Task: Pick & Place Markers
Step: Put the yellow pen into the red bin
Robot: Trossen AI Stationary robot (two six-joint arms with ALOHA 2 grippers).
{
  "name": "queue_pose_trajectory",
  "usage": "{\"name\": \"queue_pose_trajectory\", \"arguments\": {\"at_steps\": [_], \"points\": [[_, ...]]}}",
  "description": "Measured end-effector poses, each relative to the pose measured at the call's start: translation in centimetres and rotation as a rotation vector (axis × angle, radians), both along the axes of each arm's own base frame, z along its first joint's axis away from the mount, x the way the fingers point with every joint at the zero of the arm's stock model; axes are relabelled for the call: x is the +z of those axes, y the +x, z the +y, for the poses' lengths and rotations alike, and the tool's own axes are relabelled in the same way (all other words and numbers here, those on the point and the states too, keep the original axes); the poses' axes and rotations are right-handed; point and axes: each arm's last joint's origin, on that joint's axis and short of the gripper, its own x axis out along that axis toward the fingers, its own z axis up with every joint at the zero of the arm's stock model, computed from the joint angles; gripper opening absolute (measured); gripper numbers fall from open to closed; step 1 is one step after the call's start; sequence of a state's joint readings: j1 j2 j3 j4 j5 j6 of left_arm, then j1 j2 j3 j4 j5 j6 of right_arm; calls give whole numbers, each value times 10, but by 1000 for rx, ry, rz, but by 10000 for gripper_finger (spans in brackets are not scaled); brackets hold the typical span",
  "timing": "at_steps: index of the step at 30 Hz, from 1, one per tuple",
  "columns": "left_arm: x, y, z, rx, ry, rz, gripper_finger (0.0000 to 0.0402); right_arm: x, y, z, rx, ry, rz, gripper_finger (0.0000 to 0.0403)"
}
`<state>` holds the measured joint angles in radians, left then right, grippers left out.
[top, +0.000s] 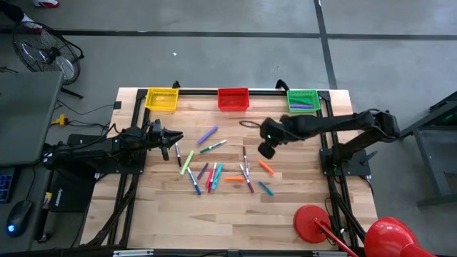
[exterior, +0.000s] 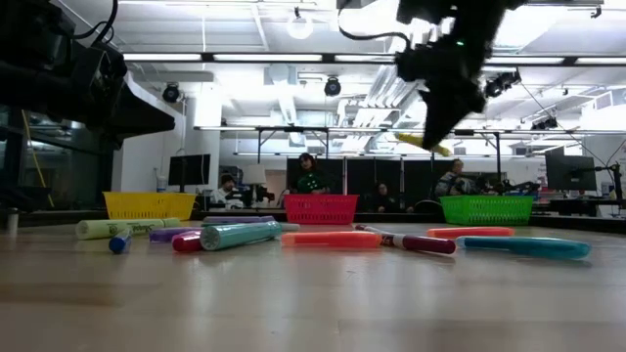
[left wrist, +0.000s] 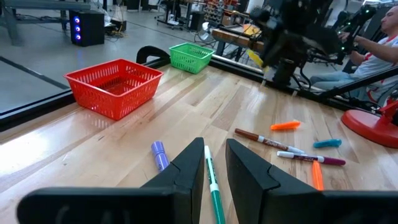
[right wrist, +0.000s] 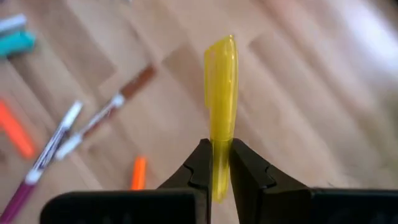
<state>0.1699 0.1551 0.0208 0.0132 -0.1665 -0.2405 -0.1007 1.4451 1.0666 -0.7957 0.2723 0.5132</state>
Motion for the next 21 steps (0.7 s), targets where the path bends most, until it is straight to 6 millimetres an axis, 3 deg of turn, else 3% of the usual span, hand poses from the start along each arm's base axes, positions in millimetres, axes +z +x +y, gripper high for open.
{"name": "queue_pose_trajectory", "arguments": {"at_steps": [9,21], "points": [[0,0,0,0,0,0,64,25,52,-46,93,-118,44,26],[0,0,0,0,0,1,64,24,112,-120,245,-229,121,28]]}}
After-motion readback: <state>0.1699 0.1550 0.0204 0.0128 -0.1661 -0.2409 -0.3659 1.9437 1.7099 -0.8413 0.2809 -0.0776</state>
